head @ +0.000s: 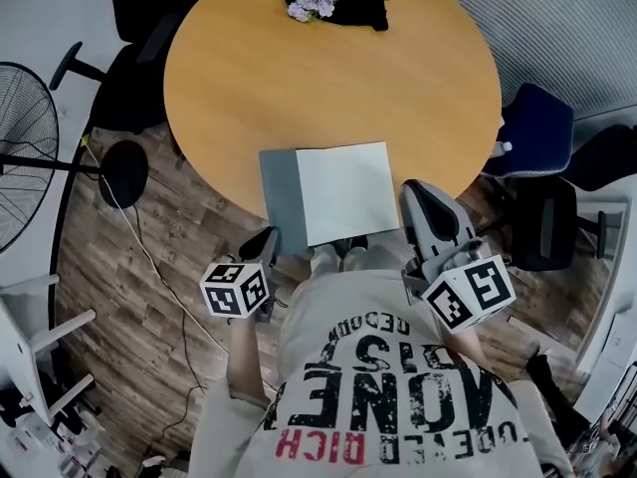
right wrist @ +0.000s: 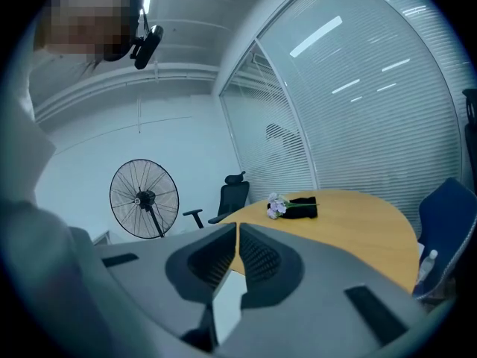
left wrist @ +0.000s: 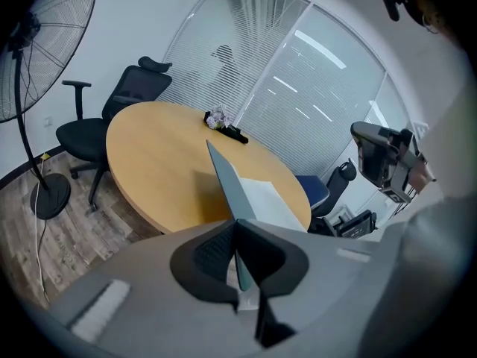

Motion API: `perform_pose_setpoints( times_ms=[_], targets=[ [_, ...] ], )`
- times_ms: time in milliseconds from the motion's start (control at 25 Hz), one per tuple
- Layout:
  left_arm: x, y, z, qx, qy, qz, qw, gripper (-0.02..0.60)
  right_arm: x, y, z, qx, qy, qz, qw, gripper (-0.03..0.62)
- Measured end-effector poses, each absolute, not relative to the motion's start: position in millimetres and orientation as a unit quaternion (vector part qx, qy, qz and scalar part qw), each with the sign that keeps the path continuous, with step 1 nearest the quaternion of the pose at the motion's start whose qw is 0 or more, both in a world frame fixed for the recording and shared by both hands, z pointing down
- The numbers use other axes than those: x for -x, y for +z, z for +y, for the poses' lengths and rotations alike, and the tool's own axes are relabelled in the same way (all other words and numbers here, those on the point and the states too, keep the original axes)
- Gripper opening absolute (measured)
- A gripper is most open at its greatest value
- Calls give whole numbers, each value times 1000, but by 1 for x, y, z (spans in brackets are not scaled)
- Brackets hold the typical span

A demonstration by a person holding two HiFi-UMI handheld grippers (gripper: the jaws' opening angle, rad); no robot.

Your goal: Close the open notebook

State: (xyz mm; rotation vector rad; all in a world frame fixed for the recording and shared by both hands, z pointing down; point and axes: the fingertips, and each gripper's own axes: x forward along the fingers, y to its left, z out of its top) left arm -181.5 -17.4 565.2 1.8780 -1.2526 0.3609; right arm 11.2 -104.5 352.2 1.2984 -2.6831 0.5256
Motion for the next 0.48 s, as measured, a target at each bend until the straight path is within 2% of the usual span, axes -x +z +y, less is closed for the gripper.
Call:
perform_pose_setpoints(
  times_ms=[480],
  targets=[
    [162,537,-21,-734,162,-540,378,18,-58,343,-107,-415,181,-890,44,20]
  ],
)
